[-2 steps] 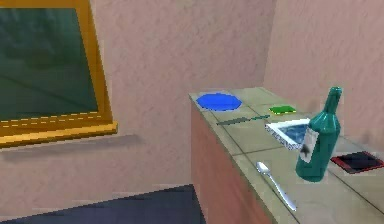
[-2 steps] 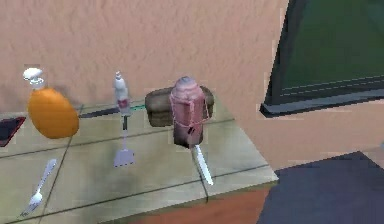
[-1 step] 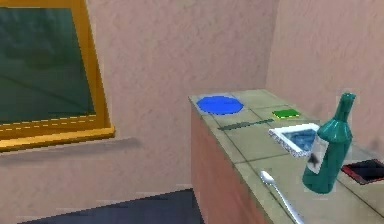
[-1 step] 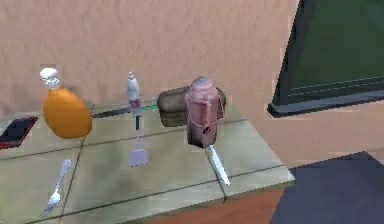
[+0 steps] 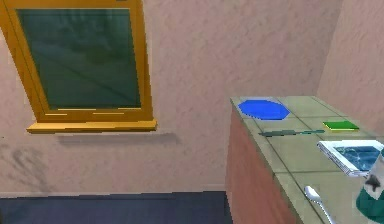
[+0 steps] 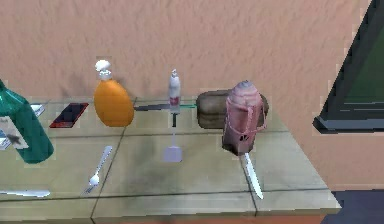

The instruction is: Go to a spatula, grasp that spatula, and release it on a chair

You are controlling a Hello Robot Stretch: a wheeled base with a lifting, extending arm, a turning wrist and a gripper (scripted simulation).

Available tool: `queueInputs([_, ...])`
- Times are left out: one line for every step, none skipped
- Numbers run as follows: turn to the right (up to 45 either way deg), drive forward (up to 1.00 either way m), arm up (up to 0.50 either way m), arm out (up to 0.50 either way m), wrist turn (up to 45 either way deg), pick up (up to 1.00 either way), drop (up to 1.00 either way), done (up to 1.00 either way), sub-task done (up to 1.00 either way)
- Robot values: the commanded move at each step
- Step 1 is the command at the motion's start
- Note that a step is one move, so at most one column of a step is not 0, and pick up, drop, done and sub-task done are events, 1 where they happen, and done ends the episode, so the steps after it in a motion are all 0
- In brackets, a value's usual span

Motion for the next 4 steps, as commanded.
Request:
queueInputs([0.0,0.0,0.5,0.0,0.0,0.0,0.0,0.0,0.0])
queueInputs([0.0,0.0,0.38,0.0,0.0,0.0,0.0,0.0,0.0])
queueInputs([0.0,0.0,0.0,0.16,0.0,0.0,0.0,0.0,0.0])
queueInputs([0.0,0.0,0.0,0.0,45.0,0.0,0.0,0.0,0.0])
